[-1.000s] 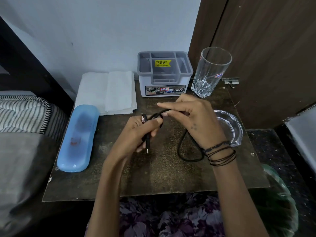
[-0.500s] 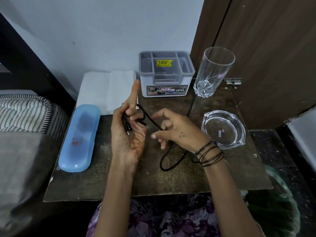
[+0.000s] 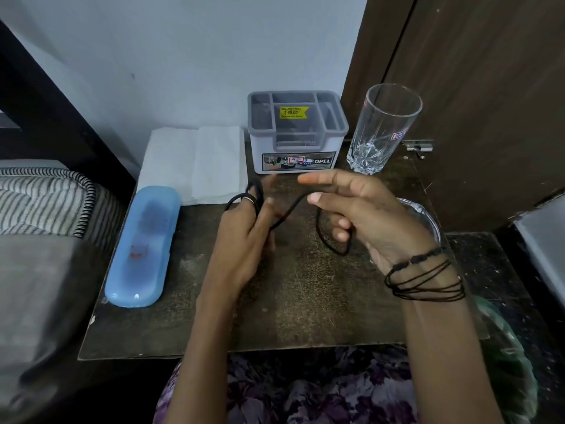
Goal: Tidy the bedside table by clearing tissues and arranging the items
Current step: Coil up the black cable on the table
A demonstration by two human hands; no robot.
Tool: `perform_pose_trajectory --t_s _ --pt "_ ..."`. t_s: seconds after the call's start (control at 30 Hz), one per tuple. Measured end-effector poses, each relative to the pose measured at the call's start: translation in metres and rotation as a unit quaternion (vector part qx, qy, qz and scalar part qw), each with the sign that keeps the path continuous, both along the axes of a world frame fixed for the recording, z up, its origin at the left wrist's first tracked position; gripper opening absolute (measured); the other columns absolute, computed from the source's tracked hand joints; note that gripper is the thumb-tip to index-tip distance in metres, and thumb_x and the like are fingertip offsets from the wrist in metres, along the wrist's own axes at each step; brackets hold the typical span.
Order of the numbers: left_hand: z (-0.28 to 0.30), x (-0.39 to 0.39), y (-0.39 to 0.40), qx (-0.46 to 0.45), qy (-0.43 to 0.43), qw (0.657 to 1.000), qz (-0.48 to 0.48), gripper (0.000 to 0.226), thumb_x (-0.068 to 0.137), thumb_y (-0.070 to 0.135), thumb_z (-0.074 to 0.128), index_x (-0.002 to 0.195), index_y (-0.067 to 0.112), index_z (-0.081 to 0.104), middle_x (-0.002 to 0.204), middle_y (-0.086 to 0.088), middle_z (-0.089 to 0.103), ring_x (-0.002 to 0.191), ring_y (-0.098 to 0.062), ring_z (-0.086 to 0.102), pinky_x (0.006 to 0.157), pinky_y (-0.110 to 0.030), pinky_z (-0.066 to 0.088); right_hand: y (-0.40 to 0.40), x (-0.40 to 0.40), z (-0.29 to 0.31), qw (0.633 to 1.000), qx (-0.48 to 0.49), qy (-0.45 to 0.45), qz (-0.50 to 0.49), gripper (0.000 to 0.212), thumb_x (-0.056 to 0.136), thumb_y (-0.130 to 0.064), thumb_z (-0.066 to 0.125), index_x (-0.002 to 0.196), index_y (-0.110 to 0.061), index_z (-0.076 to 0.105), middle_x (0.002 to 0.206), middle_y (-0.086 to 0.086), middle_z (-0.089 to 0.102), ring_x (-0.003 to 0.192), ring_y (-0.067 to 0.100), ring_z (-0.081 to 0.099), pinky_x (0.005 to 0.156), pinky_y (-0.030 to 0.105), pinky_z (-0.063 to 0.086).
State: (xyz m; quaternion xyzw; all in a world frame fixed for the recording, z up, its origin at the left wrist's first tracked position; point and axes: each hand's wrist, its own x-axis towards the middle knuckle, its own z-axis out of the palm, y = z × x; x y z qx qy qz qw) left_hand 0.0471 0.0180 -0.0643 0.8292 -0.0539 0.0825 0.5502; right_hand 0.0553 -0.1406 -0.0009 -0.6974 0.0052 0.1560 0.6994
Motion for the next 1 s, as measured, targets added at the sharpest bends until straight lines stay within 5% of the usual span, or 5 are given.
perform_pose_trajectory --t_s 0.23,0.43,0.53,0.77,1.0 --pt "0.009 -0.006 0.004 -0.237 0.192 0.925 -0.228 0.037 0.075 0.048 0.067 0.053 0.018 0.066 0.031 0.007 0.042 0.022 -0.003 0.03 0.029 -0.009 0.02 -0.005 0.008 -0.011 0.975 -0.034 -0.2 -0.095 0.028 0.084 0.007 0.052 0.085 -0.014 0.071 0.07 -0.017 0.067 0.066 -0.006 0.062 0.063 0.008 0.046" --pt "0.017 -0.007 -0.007 -0.665 0.198 0.585 -0.421 0.036 0.092 0.012 0.047 0.056 0.011 0.042 0.04 -0.007 0.034 0.026 -0.01 0.019 0.03 -0.02 0.018 0.011 0.012 -0.03 0.98 -0.09 -0.163 -0.072 0.034 0.082 0.008 0.047 0.076 -0.017 0.069 0.058 -0.021 0.061 0.061 -0.009 0.057 0.06 0.008 0.041" --pt "0.02 -0.007 -0.009 -0.76 0.148 0.52 -0.36 0.025 0.09 0.007 0.047 0.066 0.002 0.052 0.054 -0.018 0.057 0.035 -0.014 0.031 0.038 -0.015 0.02 0.02 0.012 -0.041 0.956 -0.235 -0.173 -0.025 0.026 0.084 -0.002 0.048 0.083 -0.024 0.062 0.084 -0.008 0.067 0.079 0.006 0.061 0.071 0.025 0.046" --pt "0.01 0.003 0.008 -0.718 0.056 0.694 0.015 0.041 0.088 -0.002 0.039 0.128 0.003 0.049 0.109 0.001 0.068 0.051 0.0 0.055 0.051 -0.005 0.044 0.035 0.003 -0.048 0.876 -0.395 -0.182 0.206 0.017 0.094 -0.027 0.046 0.101 -0.02 0.032 0.079 0.005 0.069 0.068 0.018 0.062 0.065 0.035 0.049" --pt "-0.005 0.006 0.005 -0.275 0.056 0.957 0.078 0.046 0.096 0.011 0.044 0.141 0.018 0.034 0.135 0.018 0.051 0.107 0.004 0.06 0.092 -0.013 0.047 0.019 0.002 -0.022 0.868 -0.356 -0.227 0.262 0.014 0.092 -0.026 0.052 0.093 -0.02 0.065 0.068 -0.01 0.067 0.051 -0.017 0.049 0.049 0.008 0.036"
